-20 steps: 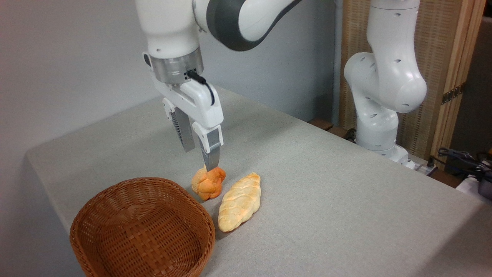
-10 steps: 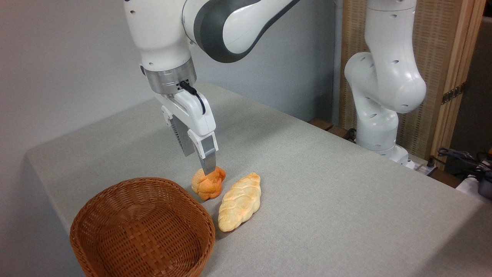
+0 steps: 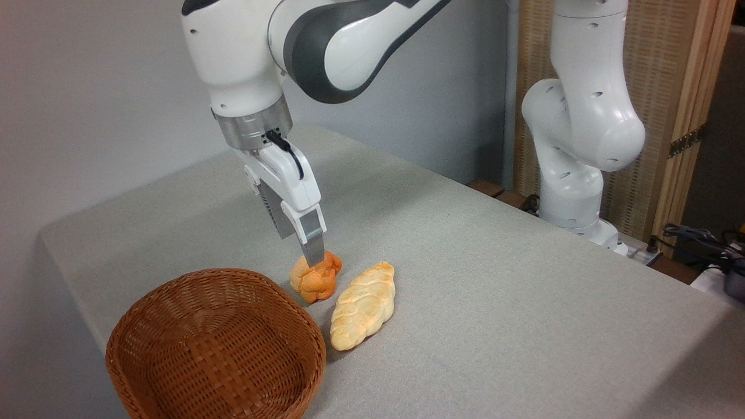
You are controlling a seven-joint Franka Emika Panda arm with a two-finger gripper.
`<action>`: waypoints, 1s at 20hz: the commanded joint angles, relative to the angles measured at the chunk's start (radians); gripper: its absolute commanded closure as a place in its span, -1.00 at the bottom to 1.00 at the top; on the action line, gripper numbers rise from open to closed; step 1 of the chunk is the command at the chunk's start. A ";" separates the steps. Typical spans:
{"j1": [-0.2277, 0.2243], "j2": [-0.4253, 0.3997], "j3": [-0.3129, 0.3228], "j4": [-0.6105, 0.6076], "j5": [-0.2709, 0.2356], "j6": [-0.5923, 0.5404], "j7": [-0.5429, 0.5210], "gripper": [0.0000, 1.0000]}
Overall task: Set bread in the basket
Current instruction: 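Close the gripper around the orange bread roll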
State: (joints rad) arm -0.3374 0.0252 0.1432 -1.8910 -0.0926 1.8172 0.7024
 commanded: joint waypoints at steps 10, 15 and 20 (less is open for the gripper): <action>-0.002 0.084 0.004 0.009 0.030 -0.006 0.020 -0.78; -0.002 0.093 0.004 0.010 0.030 -0.003 0.022 0.10; -0.002 0.098 0.004 0.010 0.030 -0.002 0.022 0.09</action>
State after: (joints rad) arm -0.3372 0.1157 0.1434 -1.8915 -0.0765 1.8172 0.7024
